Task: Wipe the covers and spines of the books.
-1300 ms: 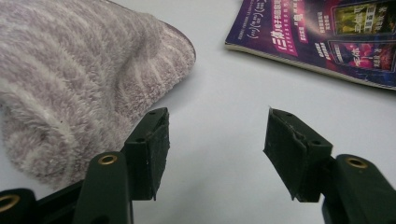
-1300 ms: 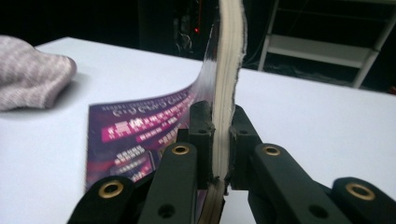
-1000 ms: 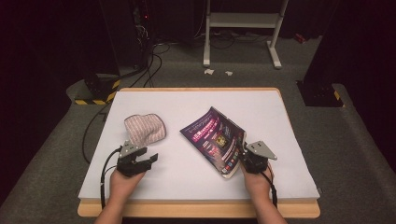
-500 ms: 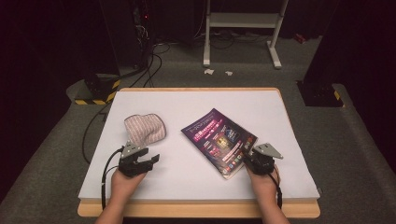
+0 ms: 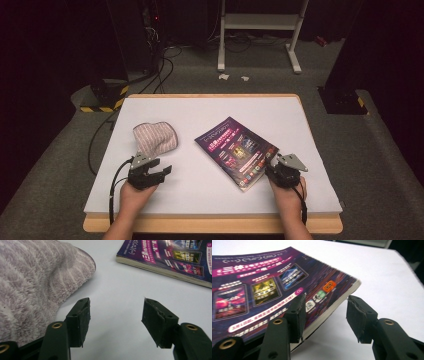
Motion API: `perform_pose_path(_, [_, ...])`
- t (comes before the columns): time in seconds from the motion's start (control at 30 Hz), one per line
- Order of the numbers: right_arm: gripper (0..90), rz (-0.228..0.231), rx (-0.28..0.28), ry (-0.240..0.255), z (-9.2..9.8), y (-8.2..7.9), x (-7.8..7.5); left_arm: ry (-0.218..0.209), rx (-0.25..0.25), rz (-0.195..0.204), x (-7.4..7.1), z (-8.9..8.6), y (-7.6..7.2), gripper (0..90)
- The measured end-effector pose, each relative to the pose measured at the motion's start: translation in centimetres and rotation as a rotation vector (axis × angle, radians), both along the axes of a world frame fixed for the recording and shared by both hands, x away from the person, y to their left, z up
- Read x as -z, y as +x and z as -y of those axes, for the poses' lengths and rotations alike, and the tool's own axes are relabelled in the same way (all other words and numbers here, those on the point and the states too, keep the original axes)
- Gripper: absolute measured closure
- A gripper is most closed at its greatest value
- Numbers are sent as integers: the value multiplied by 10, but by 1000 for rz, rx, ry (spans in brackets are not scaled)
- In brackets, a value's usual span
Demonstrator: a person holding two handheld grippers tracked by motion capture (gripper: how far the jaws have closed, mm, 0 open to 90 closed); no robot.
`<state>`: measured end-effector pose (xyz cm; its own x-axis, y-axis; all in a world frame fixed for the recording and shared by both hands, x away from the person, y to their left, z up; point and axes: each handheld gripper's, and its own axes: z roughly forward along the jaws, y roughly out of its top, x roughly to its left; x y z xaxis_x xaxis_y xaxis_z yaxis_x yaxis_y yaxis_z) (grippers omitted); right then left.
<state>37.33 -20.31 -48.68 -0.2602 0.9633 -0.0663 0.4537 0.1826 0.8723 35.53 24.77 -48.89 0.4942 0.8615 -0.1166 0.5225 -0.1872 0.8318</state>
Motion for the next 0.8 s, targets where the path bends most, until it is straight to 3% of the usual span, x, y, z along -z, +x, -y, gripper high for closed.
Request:
perform_pose_path(0.13, [521, 37, 0, -9, 1, -4, -5, -2, -2, 0, 0, -1, 0, 392])
perform_pose_path(0.2, [524, 30, -33, -3, -1, -4, -6, -5, 0, 1, 0, 0, 0, 391])
perform_pose_path(0.37, [440, -68, -85, 3, -5, 16, 2, -5, 5, -2, -1, 1, -1, 391])
perform_pose_path(0.57, [364, -164, -84, 17, 4, 43, 8, -2, 6, -5, 0, 2, -1, 386])
perform_pose_path(0.8, [345, -198, -75, 20, 15, 60, 13, -9, 10, -2, 0, 5, 0, 381])
